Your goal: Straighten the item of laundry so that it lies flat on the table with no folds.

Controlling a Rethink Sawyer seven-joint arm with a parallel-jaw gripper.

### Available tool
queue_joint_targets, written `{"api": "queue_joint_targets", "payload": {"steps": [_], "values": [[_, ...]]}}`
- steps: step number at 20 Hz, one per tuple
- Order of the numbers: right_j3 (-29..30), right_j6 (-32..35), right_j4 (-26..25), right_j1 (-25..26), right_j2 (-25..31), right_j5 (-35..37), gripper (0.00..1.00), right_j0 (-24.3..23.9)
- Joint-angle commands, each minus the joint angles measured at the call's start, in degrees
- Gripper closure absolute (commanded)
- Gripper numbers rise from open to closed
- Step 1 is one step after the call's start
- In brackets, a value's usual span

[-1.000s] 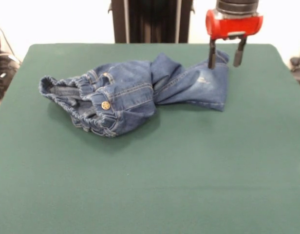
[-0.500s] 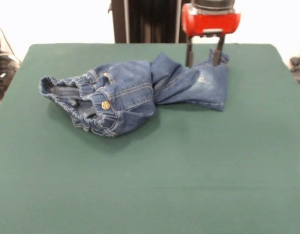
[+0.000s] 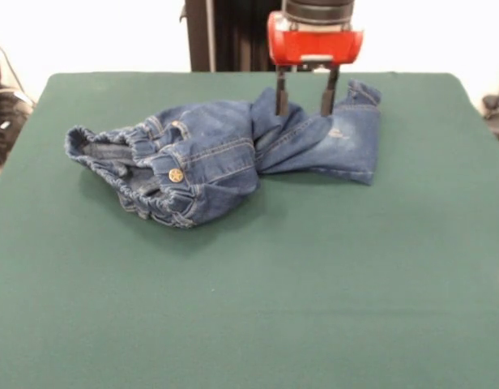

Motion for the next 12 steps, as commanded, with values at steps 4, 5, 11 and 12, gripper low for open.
{"api": "queue_joint_targets", "payload": {"steps": [4,5,11,12], "values": [[-1.03,7.86,-0.43,7.23,-0.17,-6.22,0.0,2.76],[-1.8,7.39,0.07,6.97,0.04,-5.12,0.0,2.67],[-1.21,7.07,0.18,7.56,0.35,-6.01,0.0,2.9],[-1.17,7.22,0.18,7.75,0.39,-6.23,0.0,3.08]]}}
